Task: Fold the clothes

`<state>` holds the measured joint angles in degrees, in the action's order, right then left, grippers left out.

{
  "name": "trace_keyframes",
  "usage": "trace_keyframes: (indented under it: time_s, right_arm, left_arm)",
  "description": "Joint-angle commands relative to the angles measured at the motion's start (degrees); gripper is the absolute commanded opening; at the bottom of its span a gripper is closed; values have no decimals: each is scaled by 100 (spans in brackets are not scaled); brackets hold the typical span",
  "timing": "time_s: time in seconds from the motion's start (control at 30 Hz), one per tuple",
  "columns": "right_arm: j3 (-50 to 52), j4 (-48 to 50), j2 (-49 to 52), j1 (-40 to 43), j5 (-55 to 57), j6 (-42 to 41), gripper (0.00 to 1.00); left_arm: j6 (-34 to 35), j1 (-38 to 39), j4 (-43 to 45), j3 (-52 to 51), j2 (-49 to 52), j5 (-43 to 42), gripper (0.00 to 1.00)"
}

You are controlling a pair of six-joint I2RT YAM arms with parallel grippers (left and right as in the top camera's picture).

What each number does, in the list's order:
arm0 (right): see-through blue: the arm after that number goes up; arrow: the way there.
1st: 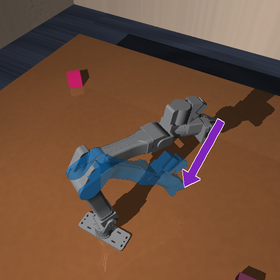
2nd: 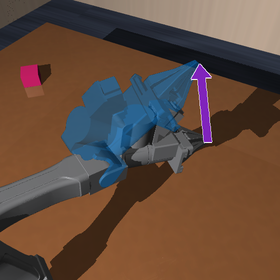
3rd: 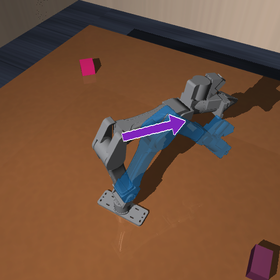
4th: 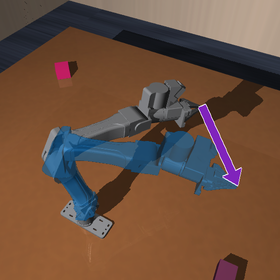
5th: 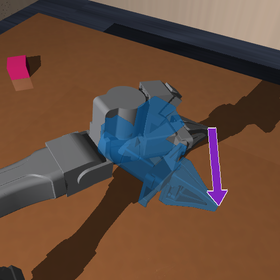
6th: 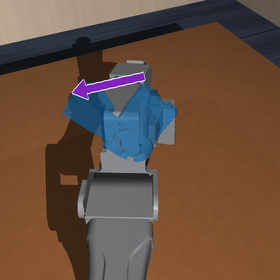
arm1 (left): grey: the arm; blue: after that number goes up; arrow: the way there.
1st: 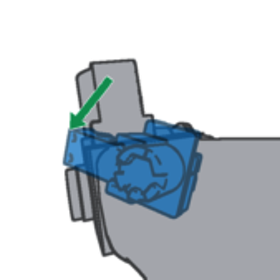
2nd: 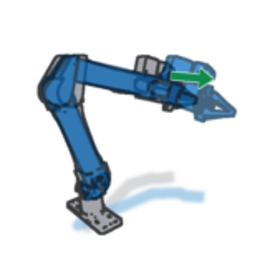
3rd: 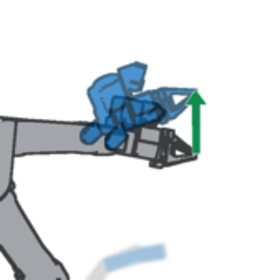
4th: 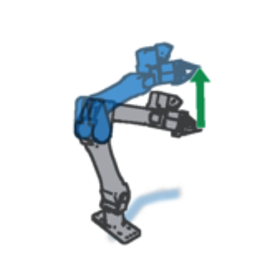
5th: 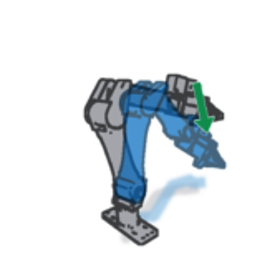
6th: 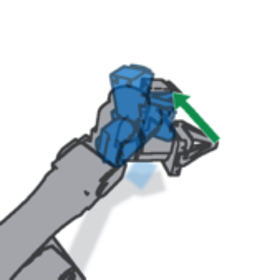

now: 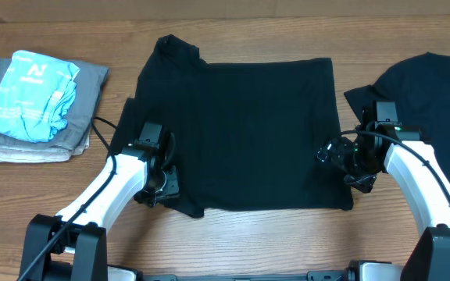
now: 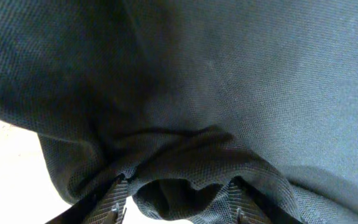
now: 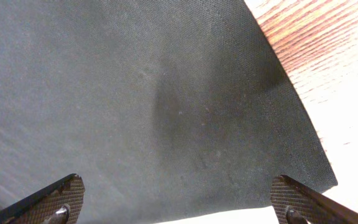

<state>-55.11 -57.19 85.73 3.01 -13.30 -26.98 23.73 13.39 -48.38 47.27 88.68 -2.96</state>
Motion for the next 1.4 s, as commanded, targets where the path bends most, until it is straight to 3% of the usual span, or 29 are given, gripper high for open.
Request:
trace_keyframes:
  time_s: [0.0, 0.1, 0.23, 0.37, 0.7, 1.03, 1.37]
  right_arm:
    - [-4, 13, -15, 17, -28, -26, 100]
    - [-4, 13, -15, 17, -31, -26, 100]
    - [-4, 13, -15, 17, -31, -26, 100]
    - [-4, 13, -15, 17, -28, -26, 100]
    - [-4, 13, -15, 17, -28, -26, 100]
    - [-4, 13, -15, 17, -31, -26, 100]
    - [-4, 13, -15, 17, -31, -26, 100]
  left_arm:
    - [-332, -24, 9, -39, 24, -160, 54]
    - [-398, -26, 24, -39, 24, -358, 42]
    - [-601, -26, 31, -26, 24, -975, 32]
    - [-601, -26, -184, 70, 24, -1019, 23]
    - [-859, -24, -802, 470, 24, -1016, 27]
    - [-1060, -24, -776, 459, 24, -1016, 46]
    - [-1176, -22, -767, 337, 26, -999, 44]
